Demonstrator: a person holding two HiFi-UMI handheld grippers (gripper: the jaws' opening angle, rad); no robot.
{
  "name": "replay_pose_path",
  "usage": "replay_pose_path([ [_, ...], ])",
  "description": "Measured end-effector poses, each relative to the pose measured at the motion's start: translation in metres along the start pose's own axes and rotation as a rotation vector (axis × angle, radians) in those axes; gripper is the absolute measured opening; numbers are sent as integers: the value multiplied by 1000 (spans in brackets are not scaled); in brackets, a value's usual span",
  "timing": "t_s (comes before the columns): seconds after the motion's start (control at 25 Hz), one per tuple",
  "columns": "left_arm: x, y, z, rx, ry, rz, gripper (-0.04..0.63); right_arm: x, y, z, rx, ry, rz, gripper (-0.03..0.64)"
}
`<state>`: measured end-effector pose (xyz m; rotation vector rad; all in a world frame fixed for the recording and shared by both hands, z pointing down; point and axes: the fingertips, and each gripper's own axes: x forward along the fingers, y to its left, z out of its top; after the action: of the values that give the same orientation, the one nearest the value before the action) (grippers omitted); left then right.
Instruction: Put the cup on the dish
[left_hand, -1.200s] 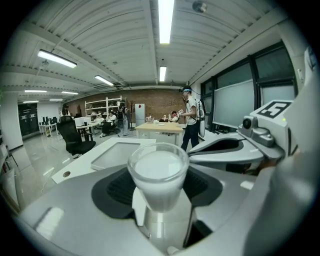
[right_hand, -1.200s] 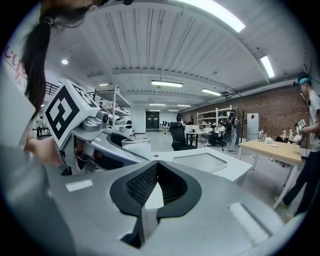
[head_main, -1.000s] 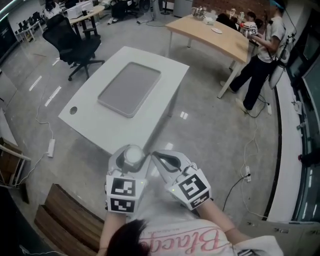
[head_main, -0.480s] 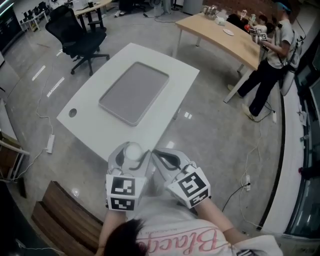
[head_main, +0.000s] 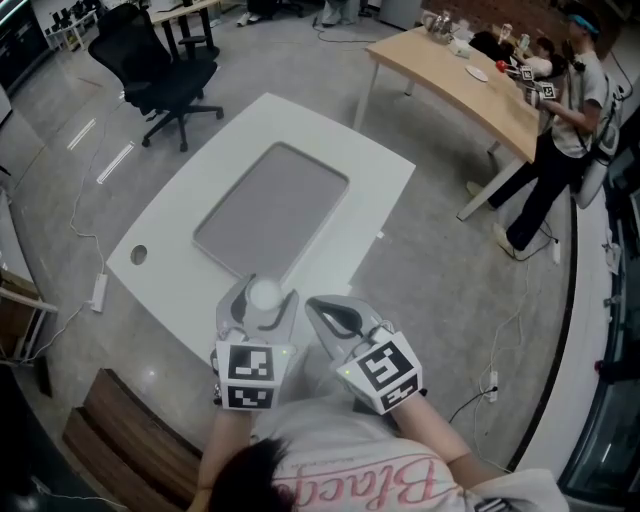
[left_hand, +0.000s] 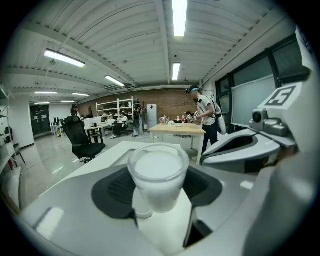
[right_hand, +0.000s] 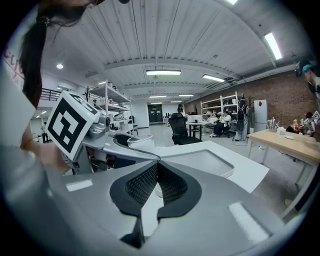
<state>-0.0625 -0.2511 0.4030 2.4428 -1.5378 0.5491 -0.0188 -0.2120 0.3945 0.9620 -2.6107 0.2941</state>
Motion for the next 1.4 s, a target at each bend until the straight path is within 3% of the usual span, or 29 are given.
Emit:
replay_pose_path([
  [0.6, 131, 54, -17, -30, 40, 33, 267, 59, -74, -6, -1, 127, 97, 2],
  [0.84, 164, 69, -24, -44, 46, 65, 267, 74, -88, -11, 6, 175, 153, 2],
  [1.4, 213, 90, -52, -38, 81, 112, 267, 104, -120, -31, 43, 257, 187, 2],
])
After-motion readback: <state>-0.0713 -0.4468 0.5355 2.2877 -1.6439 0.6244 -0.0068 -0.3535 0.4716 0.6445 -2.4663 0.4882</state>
